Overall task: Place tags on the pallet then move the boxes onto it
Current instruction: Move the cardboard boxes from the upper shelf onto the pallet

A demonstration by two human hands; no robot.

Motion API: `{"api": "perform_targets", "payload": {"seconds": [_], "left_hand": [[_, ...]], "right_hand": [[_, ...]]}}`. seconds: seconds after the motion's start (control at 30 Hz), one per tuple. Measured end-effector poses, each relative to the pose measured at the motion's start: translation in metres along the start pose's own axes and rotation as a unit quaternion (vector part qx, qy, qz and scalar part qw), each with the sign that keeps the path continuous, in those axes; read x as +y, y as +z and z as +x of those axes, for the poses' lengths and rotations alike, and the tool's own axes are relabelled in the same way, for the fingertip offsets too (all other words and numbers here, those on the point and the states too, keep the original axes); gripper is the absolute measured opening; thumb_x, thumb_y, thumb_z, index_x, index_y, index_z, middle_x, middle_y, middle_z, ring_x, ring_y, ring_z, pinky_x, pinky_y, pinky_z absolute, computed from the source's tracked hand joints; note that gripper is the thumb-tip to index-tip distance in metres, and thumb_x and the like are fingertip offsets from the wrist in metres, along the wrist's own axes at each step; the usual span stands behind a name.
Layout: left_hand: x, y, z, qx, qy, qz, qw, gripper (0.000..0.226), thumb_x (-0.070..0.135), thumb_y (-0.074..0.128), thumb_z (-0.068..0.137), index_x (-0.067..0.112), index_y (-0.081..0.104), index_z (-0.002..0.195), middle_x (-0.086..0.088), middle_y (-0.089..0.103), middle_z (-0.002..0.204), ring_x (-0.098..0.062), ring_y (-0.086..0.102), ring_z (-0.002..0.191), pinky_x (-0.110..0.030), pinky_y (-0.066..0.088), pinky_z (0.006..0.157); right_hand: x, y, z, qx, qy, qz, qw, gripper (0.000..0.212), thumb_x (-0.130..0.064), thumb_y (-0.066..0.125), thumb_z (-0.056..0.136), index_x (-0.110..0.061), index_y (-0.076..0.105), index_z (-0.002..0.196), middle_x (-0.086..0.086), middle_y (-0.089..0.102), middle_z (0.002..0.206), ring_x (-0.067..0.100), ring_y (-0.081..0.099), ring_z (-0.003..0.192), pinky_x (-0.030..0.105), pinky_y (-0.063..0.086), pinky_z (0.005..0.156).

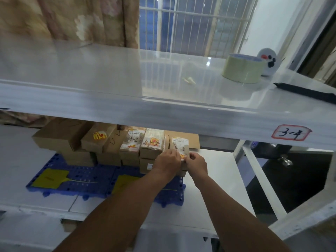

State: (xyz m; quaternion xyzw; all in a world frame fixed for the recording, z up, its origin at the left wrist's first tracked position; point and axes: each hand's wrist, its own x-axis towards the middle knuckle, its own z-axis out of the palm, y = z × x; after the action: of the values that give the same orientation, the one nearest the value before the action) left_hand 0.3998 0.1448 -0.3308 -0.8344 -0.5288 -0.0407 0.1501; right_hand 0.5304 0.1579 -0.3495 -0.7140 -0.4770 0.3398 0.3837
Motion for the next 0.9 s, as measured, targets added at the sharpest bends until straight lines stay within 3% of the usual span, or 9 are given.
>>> {"api": "perform_targets", "payload": {"seconds": [0.17,0.33,0.5,0.7,0.9], "left_hand": [[0.002,0.008,0.002,0.011,-0.019,-0.028,0.999,0.039,0.014,0.054,0.098,0.001,0.05,0.135,-0.018,0.057,0.13,-0.031,0.052,0.122,-0.041,0.042,0.108],[0.002,0.012,-0.002,0.023,0.001,-0.054,0.998,0.056,0.011,0.054,0.099,-0.001,0.033,0.15,-0.021,0.036,0.155,-0.034,0.031,0.146,-0.044,0.029,0.121],[-0.001,0.015,-0.007,0.028,-0.003,-0.067,0.997,0.054,0.015,0.058,0.097,0.005,0.038,0.146,-0.016,0.043,0.15,-0.031,0.037,0.141,-0.041,0.031,0.12],[0.003,0.012,-0.008,0.014,-0.004,-0.068,0.998,0.06,0.019,0.054,0.099,0.002,0.029,0.151,-0.017,0.034,0.156,-0.031,0.03,0.147,-0.041,0.026,0.122],[0.008,-0.005,-0.02,0.013,-0.004,-0.086,0.996,0.055,0.022,0.056,0.098,0.006,0.039,0.147,-0.015,0.04,0.153,-0.031,0.041,0.139,-0.04,0.038,0.113]], "right_hand": [[0.001,0.006,0.002,-0.012,-0.002,0.009,1.0,0.033,-0.028,0.055,0.099,-0.018,0.063,0.129,0.003,0.068,0.125,0.022,0.063,0.106,0.038,0.056,0.093],[0.002,0.008,0.0,-0.022,0.003,0.013,1.0,0.037,-0.039,0.056,0.099,-0.021,0.06,0.132,0.001,0.067,0.127,0.021,0.064,0.108,0.041,0.058,0.093],[-0.002,0.007,-0.005,-0.038,0.009,0.013,0.999,0.043,-0.041,0.053,0.101,-0.021,0.054,0.138,0.002,0.064,0.133,0.023,0.062,0.114,0.04,0.057,0.095],[-0.001,0.008,-0.015,-0.038,0.013,-0.015,0.999,0.049,-0.045,0.049,0.101,-0.019,0.047,0.142,0.006,0.06,0.137,0.026,0.062,0.116,0.043,0.056,0.097],[0.0,-0.007,-0.03,-0.013,-0.014,-0.054,0.998,0.05,-0.04,0.044,0.106,-0.015,0.043,0.149,0.01,0.052,0.147,0.028,0.054,0.129,0.036,0.048,0.099]]}}
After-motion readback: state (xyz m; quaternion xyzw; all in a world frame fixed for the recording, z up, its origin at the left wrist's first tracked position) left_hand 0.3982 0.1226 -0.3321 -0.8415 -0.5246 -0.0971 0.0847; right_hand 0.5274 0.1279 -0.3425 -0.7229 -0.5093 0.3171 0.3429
